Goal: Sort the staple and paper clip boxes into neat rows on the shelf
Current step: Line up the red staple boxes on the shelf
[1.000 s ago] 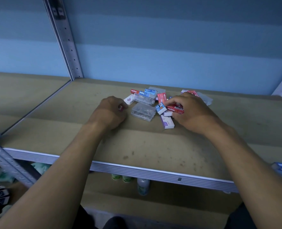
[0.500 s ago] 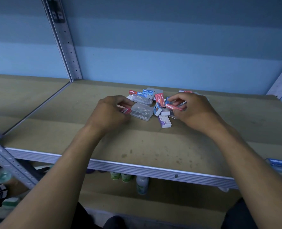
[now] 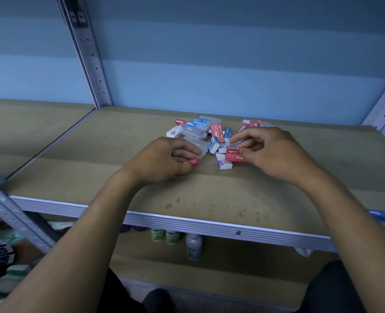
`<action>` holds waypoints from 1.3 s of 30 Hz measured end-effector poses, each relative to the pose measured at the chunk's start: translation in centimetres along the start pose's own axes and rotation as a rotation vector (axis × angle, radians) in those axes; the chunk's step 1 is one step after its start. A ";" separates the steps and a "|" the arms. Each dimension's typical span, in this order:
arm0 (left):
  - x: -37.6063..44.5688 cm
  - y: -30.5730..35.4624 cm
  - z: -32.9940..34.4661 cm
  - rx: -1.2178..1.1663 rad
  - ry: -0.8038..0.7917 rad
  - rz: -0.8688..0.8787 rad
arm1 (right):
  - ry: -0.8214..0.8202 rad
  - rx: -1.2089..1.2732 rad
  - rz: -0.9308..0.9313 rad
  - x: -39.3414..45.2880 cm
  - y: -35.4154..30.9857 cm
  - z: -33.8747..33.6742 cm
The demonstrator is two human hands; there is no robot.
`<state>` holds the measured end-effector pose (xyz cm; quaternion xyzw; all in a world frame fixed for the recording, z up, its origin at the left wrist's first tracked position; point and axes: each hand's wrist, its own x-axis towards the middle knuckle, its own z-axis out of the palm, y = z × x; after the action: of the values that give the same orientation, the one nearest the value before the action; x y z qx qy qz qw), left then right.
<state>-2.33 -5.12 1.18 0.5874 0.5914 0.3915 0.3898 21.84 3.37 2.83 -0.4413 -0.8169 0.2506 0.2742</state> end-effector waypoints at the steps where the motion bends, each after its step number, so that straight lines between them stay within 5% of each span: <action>1: 0.0 0.0 0.0 -0.002 0.001 -0.003 | -0.032 0.008 -0.013 -0.2 0.0 -0.1; 17: -0.2 0.3 -1.0 0.124 0.067 -0.012 | -0.286 0.006 -0.003 -1.0 0.3 -0.2; 39: -1.2 0.8 0.5 0.516 0.289 0.124 | -0.216 -0.161 -0.027 -1.5 0.1 -0.5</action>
<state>-1.58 -6.29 1.69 0.6400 0.6839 0.3309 0.1148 22.90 2.25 2.79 -0.4213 -0.8650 0.2265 0.1517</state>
